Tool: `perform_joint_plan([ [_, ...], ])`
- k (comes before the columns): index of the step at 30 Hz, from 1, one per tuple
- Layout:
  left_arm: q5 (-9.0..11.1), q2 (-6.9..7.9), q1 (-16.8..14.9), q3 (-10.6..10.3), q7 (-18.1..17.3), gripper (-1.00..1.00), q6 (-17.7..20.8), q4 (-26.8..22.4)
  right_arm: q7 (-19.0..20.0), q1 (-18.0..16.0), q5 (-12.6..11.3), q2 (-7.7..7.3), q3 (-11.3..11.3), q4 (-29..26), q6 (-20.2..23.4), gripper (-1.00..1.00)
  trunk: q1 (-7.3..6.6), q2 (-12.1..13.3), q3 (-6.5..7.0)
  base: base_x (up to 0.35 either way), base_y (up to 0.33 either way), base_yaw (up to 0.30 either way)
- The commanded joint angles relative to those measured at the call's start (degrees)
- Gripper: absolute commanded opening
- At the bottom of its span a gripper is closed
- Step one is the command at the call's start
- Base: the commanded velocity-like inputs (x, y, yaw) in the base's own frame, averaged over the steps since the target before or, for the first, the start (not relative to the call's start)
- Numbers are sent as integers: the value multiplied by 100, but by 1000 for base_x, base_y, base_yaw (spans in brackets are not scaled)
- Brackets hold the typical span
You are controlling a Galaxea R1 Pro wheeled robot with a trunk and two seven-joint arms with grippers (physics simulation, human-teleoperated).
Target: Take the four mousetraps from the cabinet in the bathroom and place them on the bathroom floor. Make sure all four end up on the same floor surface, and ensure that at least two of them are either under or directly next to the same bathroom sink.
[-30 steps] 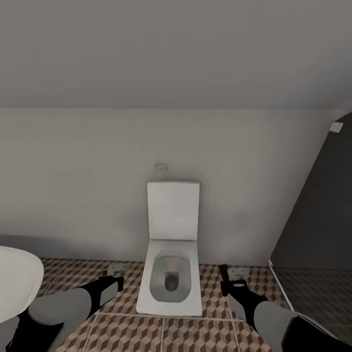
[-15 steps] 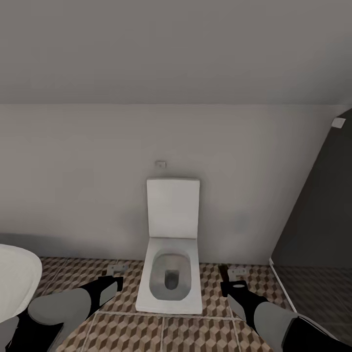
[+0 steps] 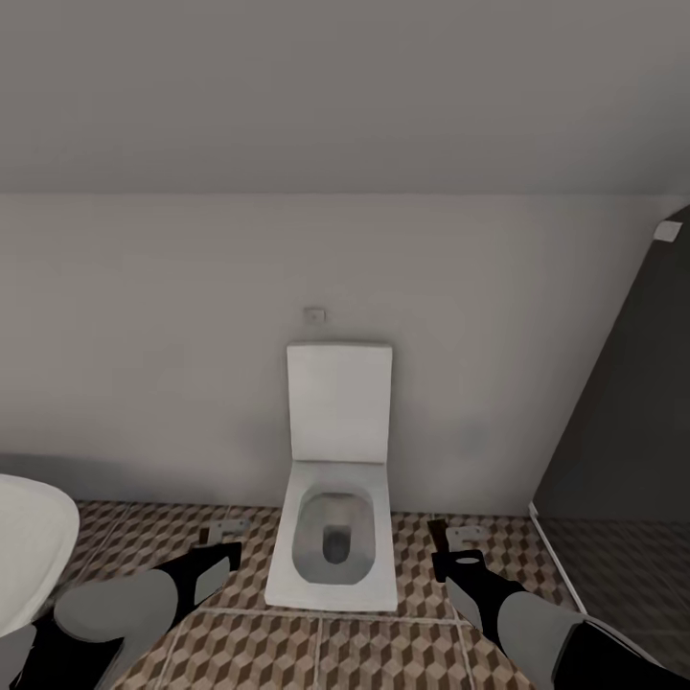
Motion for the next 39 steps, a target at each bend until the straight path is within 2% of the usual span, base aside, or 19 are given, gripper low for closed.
perform_joint_plan([
  [1, -17, 6, 0, -26, 32, -100, 8, -21, -35, -3, -26, -1, 49, -11, 33, -100, 22, -45, -24, 0, 0, 0],
  [39, -17, 6, 9, -26, 32, -100, 1, 34, -35, -3, -26, -1, 49, -19, 32, -100, 857, -1569, -706, 0, 0, 0],
])
